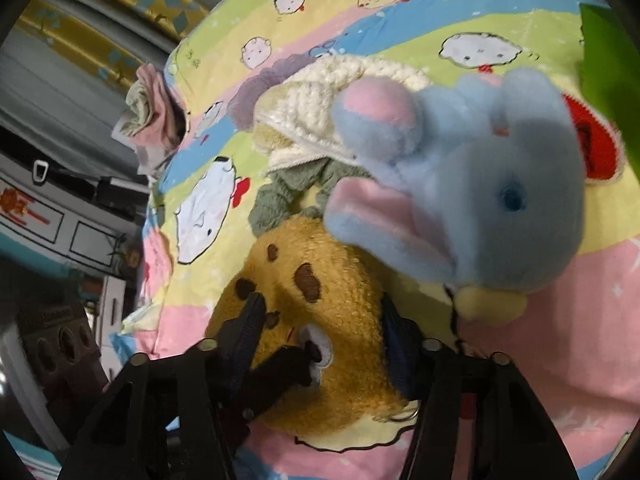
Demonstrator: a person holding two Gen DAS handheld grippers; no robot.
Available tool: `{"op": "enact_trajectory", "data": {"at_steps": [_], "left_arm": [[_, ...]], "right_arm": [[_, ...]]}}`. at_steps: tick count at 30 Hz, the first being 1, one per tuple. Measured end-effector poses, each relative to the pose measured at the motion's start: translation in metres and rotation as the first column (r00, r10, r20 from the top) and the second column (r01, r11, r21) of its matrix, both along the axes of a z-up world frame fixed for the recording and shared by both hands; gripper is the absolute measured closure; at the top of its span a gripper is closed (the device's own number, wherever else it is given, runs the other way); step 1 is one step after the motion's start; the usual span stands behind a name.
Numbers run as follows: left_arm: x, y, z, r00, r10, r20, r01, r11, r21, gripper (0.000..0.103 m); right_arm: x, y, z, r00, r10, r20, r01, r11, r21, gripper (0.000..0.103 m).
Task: Organize soft objects
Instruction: 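Lift the cookie plush with the right gripper toward the green box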
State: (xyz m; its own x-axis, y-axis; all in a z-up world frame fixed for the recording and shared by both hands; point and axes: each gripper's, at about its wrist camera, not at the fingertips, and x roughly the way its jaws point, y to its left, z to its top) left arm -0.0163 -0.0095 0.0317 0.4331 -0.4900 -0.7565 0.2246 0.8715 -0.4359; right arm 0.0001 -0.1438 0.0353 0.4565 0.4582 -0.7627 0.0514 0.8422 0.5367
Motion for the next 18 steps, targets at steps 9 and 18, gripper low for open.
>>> {"op": "enact_trajectory", "data": {"at_steps": [9, 18], "left_arm": [[-0.019, -0.018, 0.036, 0.988, -0.051, 0.145, 0.051, 0.999, 0.006, 0.053], [-0.05, -0.062, 0.097, 0.926, -0.156, 0.343, 0.169, 0.986, -0.006, 0.053]], "right_arm": [[-0.026, -0.015, 0.045, 0.992, -0.023, 0.124, 0.017, 0.999, 0.052, 0.053], [-0.078, -0.081, 0.11, 0.937, -0.158, 0.311, 0.145, 0.987, 0.065, 0.053]]}}
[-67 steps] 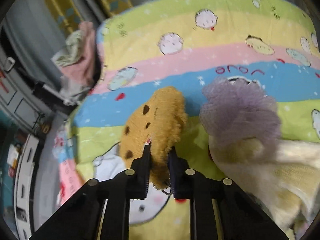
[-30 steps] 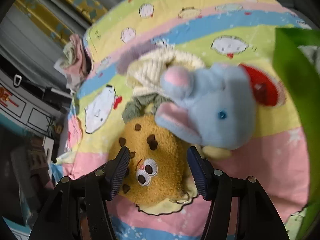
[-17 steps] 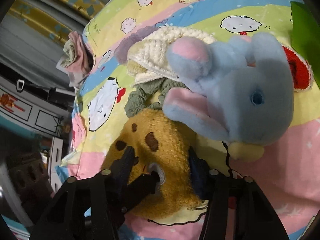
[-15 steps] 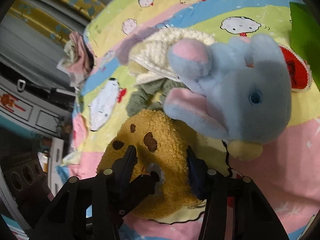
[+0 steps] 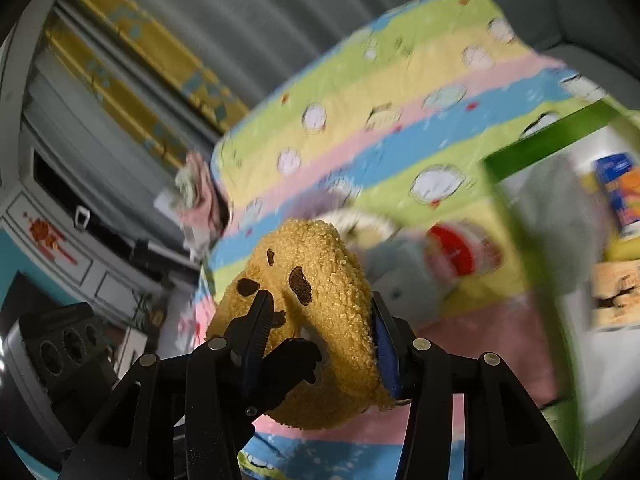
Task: Organize soft objects
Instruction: 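Lift the cookie plush with the right gripper toward the green box, then lower the cookie plush into the green box and open the right gripper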
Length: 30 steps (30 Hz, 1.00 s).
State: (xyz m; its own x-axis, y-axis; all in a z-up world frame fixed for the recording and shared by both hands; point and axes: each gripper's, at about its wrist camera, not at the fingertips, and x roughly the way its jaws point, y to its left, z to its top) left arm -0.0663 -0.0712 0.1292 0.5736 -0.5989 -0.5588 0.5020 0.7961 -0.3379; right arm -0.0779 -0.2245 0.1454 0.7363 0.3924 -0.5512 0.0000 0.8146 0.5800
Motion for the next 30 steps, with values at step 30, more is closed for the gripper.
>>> {"op": "enact_trajectory", "data": {"at_steps": [30], "left_arm": [[-0.02, -0.22, -0.016, 0.903, -0.417, -0.106, 0.419, 0.908, -0.006, 0.053]], "right_arm": [[-0.083, -0.19, -0.027, 0.893, -0.428, -0.135, 0.432, 0.902, -0.001, 0.053]]}}
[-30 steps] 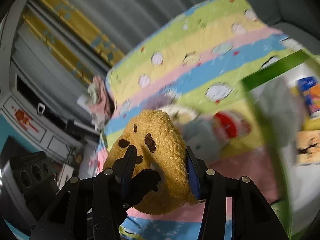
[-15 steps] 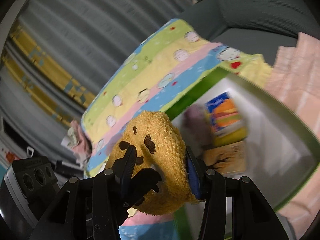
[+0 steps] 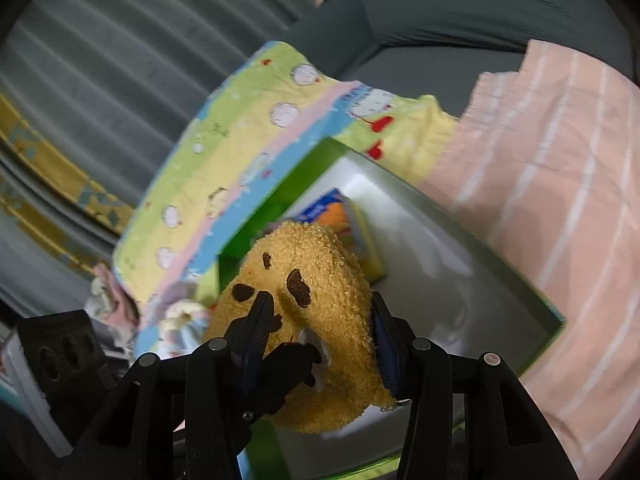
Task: Organize soft objects
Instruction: 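Lower the cookie plush into the green box and open the right gripper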
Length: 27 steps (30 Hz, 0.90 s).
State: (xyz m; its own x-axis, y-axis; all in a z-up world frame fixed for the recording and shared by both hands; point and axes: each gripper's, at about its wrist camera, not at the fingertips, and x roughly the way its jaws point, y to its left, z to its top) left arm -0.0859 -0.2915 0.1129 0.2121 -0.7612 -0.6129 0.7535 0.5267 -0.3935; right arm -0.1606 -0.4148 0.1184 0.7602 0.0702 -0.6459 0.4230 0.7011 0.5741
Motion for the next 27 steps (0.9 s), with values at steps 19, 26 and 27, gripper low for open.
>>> {"op": "enact_trajectory", "data": {"at_steps": [19, 26, 27], "left_arm": [[-0.003, 0.008, 0.001, 0.999, 0.014, -0.044, -0.013, 0.999, 0.033, 0.024], [-0.001, 0.055, 0.021, 0.995, 0.101, 0.011, -0.101, 0.995, -0.007, 0.015], [0.0, 0.064, 0.023, 0.993, 0.12, 0.017, -0.12, 0.993, -0.01, 0.015]], "right_arm": [[-0.005, 0.013, 0.016, 0.994, -0.095, -0.056, 0.085, 0.985, -0.152, 0.024], [-0.008, 0.033, 0.037, 0.997, -0.077, 0.03, 0.081, 0.98, -0.179, 0.021], [-0.008, 0.037, 0.04, 0.997, -0.071, 0.041, 0.078, 0.98, -0.183, 0.02]]}}
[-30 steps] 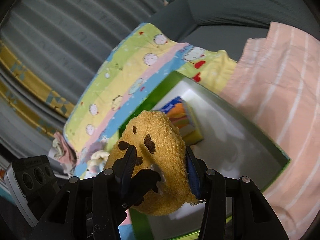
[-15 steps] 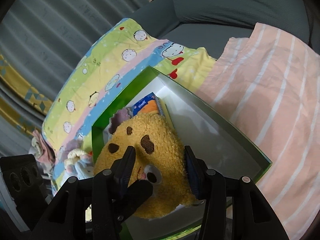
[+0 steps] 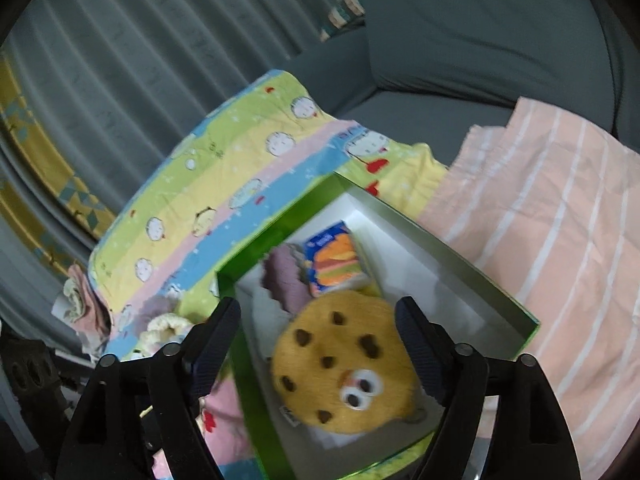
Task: Organize soft objects
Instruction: 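Lower the cookie plush into the green box and open the right gripper, then move the right gripper to the blue elephant plush and grasp it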
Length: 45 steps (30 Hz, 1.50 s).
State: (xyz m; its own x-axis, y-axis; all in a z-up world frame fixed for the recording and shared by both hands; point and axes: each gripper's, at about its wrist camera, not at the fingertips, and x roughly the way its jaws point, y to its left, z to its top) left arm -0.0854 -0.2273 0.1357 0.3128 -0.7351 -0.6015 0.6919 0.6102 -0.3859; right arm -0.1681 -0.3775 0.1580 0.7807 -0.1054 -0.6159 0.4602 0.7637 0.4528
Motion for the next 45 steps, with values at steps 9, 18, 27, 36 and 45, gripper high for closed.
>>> {"op": "enact_trajectory", "data": {"at_steps": [9, 18, 27, 36, 45], "left_arm": [[0.021, 0.099, 0.002, 0.967, 0.253, 0.013, -0.253, 0.967, 0.008, 0.001], [0.038, 0.197, -0.03, 0.871, 0.488, 0.056, -0.491, 0.868, 0.081, 0.001], [0.057, 0.249, -0.078, 0.777, 0.628, -0.049, -0.613, 0.771, 0.172, 0.001], [0.054, 0.272, -0.073, 0.745, 0.666, -0.041, -0.653, 0.74, 0.158, 0.001], [0.052, 0.287, -0.067, 0.731, 0.681, -0.042, -0.672, 0.729, 0.13, 0.001]], "right_arm": [[0.022, 0.056, 0.014, 0.986, 0.16, 0.053, -0.158, 0.987, -0.031, 0.013], [0.085, 0.133, -0.01, 0.935, 0.353, -0.046, -0.355, 0.932, -0.075, 0.013], [0.149, 0.177, -0.073, 0.896, 0.379, -0.232, -0.411, 0.905, -0.108, 0.013], [0.178, 0.179, -0.114, 0.884, 0.369, -0.286, -0.381, 0.924, 0.014, 0.032], [0.157, 0.208, -0.093, 0.851, 0.472, -0.229, -0.482, 0.876, 0.014, 0.038]]}}
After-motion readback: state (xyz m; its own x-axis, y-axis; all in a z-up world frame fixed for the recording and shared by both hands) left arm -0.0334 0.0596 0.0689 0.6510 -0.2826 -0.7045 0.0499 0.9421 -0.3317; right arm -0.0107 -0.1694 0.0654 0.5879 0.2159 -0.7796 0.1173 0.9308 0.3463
